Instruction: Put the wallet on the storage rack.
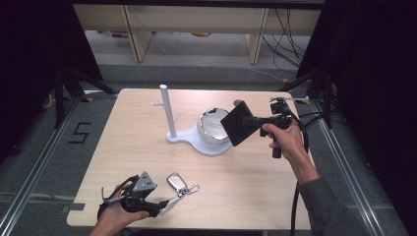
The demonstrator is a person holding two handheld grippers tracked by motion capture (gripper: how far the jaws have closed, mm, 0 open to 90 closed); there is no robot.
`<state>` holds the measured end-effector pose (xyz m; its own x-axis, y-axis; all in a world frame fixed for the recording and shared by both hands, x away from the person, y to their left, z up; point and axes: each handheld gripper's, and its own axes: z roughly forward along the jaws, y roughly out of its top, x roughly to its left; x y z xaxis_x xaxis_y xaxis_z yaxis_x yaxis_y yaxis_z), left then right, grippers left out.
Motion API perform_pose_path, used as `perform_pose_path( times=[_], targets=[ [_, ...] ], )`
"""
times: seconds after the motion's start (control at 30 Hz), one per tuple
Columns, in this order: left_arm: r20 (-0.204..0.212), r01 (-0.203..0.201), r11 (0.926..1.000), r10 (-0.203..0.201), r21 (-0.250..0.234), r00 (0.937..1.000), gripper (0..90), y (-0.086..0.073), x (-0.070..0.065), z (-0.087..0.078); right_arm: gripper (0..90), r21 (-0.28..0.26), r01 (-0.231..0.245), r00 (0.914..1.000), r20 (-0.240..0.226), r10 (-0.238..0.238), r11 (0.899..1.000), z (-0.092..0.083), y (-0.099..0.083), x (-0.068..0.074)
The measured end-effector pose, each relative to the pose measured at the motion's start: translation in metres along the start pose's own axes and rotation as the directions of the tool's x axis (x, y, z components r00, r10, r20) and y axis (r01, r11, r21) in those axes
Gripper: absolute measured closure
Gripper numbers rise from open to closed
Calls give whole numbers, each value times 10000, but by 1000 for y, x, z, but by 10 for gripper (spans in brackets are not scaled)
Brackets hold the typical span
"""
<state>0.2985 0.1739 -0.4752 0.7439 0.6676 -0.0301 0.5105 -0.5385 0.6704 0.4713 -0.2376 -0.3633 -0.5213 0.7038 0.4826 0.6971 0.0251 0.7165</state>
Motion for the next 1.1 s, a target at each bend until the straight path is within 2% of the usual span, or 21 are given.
perform_pose_path(
  times=[0.07,0.23,0.27,0.33,0.4,0.73,0.8,0.83,0.9,0.97,1.0,1.03,1.07,1.1],
  targets=[
    [29,71,10000,-71,-51,10000,303,-1,-1,0,795,-59,-122,9999,-48,121,9999,2,2,-1],
    [-22,27,10000,-27,9,10000,298,-5,0,-2,796,-107,-293,9994,175,295,9995,15,11,-5],
    [70,181,9998,-181,-46,9998,297,-7,0,-2,795,-100,-426,9988,233,428,9990,21,15,-7],
    [56,188,9998,-188,-32,9998,295,-8,0,-2,795,-130,-434,9986,282,438,9990,24,16,-7],
    [-3,160,9999,-160,43,9999,295,-9,1,-2,795,-94,-693,9966,443,696,9976,32,20,-9],
    [70,149,9999,-148,-51,9999,295,-10,0,-3,795,-8,-858,9931,797,856,9963,49,24,-15],
    [48,219,9998,-219,-16,9997,295,-11,0,-4,795,56,-1016,9918,785,1009,9948,52,24,-15],
    [52,202,9998,-202,-32,9998,295,-12,1,-4,795,41,-910,9928,785,904,9958,54,24,-16],
    [63,223,9997,-223,-41,9997,295,-12,1,-4,794,113,-1485,9868,675,1474,9888,57,24,-14],
    [50,241,9997,-240,-37,9997,295,-13,2,-5,795,102,-1404,9881,649,1394,9900,61,24,-16],
    [58,270,9996,-269,-44,9996,295,-13,1,-5,794,160,-1567,9854,702,1552,9875,66,23,-17],
    [122,450,9990,-451,28,9989,295,-13,0,-6,794,66,-1221,9903,672,1214,9925,69,22,-21],
    [122,450,9990,-451,28,9989,295,-13,0,-6,794,137,-1457,9873,667,1445,9892,71,22,-20],
    [118,402,9992,-402,16,9991,295,-14,0,-6,794,137,-1457,9873,667,1445,9892,71,22,-20]
  ],
)
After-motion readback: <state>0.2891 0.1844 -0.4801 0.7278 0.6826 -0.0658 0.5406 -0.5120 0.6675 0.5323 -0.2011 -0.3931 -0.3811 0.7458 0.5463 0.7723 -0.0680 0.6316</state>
